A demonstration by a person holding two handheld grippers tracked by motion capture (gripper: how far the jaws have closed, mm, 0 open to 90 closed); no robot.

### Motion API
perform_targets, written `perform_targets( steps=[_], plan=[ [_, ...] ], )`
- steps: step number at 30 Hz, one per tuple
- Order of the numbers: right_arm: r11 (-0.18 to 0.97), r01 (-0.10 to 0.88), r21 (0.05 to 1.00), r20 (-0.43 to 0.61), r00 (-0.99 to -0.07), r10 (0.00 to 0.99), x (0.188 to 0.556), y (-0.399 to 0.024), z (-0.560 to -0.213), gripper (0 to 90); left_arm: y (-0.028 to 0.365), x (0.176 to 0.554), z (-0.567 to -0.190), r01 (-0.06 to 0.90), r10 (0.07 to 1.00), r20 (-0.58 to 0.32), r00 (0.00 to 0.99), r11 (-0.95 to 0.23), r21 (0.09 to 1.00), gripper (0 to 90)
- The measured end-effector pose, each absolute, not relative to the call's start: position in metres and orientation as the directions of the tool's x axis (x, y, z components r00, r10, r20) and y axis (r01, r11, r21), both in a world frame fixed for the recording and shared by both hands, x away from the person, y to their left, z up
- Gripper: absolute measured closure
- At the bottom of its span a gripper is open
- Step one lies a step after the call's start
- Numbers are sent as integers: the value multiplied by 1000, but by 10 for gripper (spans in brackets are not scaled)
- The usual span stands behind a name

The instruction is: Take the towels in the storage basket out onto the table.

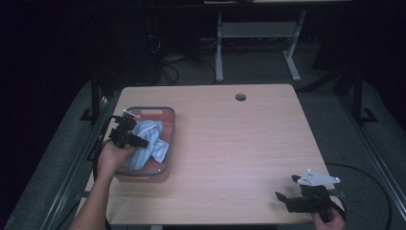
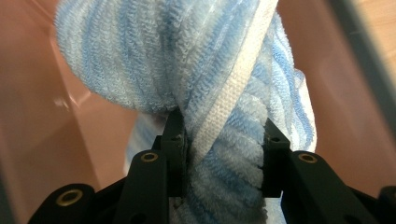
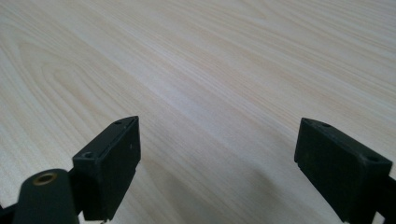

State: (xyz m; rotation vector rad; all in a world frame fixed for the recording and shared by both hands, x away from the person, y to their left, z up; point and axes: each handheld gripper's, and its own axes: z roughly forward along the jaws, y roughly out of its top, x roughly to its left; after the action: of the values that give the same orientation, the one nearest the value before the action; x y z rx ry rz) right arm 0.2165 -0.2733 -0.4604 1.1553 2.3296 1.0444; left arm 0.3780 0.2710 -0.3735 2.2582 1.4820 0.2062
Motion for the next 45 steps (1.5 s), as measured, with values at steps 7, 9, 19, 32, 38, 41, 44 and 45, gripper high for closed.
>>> perform_targets(
  steps=[7,9,19,32,38,41,44,45],
  plan=[
    [404,547,733,25,-616,788,217,-272,-461,139,285,358,-349,801,885,-145,443,-318,508,628],
    [407,543,734,21,-618,786,217,-271,-461,139,287,355,-345,794,882,-147,447,-316,520,628],
    [403,542,738,18,-612,791,217,-273,-460,139,290,346,-324,750,870,-162,466,-292,593,628],
    [396,538,744,14,-605,796,216,-277,-457,139,283,341,-297,718,855,-163,492,-293,631,626],
    [401,534,744,1,-602,799,216,-278,-456,139,278,337,-281,689,839,-179,514,-280,668,623],
    [400,533,745,3,-603,798,216,-278,-456,139,274,336,-274,680,832,-177,527,-287,674,622],
    [396,537,745,9,-602,798,216,-278,-457,139,271,335,-268,672,825,-182,535,-284,684,621],
    [398,535,745,6,-603,798,216,-278,-457,139,271,335,-267,668,823,-184,537,-283,688,621]
  ],
)
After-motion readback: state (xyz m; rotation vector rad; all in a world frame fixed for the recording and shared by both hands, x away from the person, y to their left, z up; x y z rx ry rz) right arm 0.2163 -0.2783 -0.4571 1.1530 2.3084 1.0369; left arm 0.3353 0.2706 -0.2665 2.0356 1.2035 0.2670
